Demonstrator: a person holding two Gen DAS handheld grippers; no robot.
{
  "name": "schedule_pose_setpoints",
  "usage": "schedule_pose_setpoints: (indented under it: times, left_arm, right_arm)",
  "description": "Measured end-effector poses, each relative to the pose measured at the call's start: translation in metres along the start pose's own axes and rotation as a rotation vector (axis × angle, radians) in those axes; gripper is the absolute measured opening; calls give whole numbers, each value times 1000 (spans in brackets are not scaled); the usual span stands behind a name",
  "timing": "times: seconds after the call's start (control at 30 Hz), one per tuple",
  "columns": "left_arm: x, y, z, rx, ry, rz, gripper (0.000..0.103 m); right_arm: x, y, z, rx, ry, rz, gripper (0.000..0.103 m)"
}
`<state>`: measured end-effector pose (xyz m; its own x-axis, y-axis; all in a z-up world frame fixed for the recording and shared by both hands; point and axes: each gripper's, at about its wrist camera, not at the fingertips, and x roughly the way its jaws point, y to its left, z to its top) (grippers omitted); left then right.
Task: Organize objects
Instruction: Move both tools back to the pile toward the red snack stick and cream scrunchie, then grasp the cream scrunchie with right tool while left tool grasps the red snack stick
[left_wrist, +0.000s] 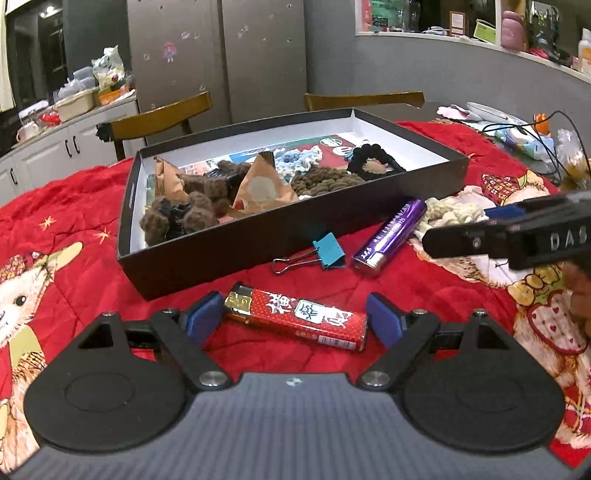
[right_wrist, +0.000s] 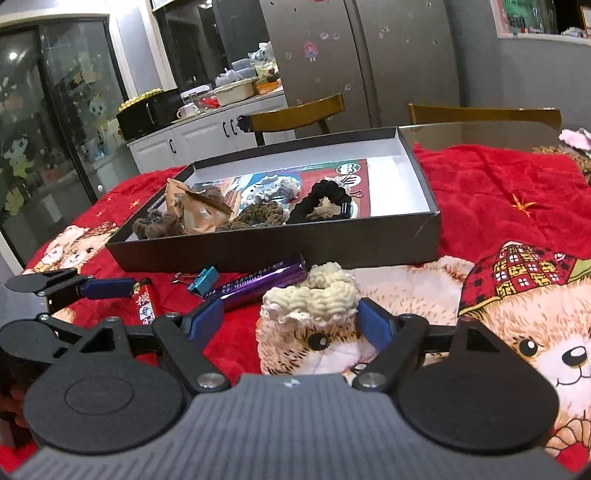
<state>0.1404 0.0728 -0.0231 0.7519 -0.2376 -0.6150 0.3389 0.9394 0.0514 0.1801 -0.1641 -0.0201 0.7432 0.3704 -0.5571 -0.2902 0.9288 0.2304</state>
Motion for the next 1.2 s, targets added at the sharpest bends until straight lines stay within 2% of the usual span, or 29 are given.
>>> schedule_pose_setpoints:
  times: [0.07, 0.2, 0.3, 0.37, 0.47, 0.53, 0.7, 1.2]
  left_arm:
    - [1, 1, 0, -6, 1, -5, 87]
    - [2, 3, -1, -26, 1, -5, 87]
    - [2, 2, -1, -23, 0, -1, 87]
    - [2, 2, -1, -24, -1, -2, 87]
    - [2, 1, -1, -21, -5, 3, 86]
    - [1, 0, -1, -18, -8, 12, 86]
    - [0, 1, -2, -28, -13, 24, 86]
    - [-1, 3, -3, -41, -21, 51, 86]
  right_arm:
    - [0, 2, -1, -8, -7, -14, 87]
    - [2, 3, -2, -24, -14, -43, 79]
    - [4, 2, -1, -18, -10, -64, 63]
    - [3, 2, -1, -20, -13, -73, 60]
    - [3, 2, -1, -19, -15, -86, 48]
    - [3, 2, -1, -19, -16, -93, 33]
    - [3, 2, -1, -19, -14, -128, 13]
    - [-3, 0, -1, -7, -46, -147, 6]
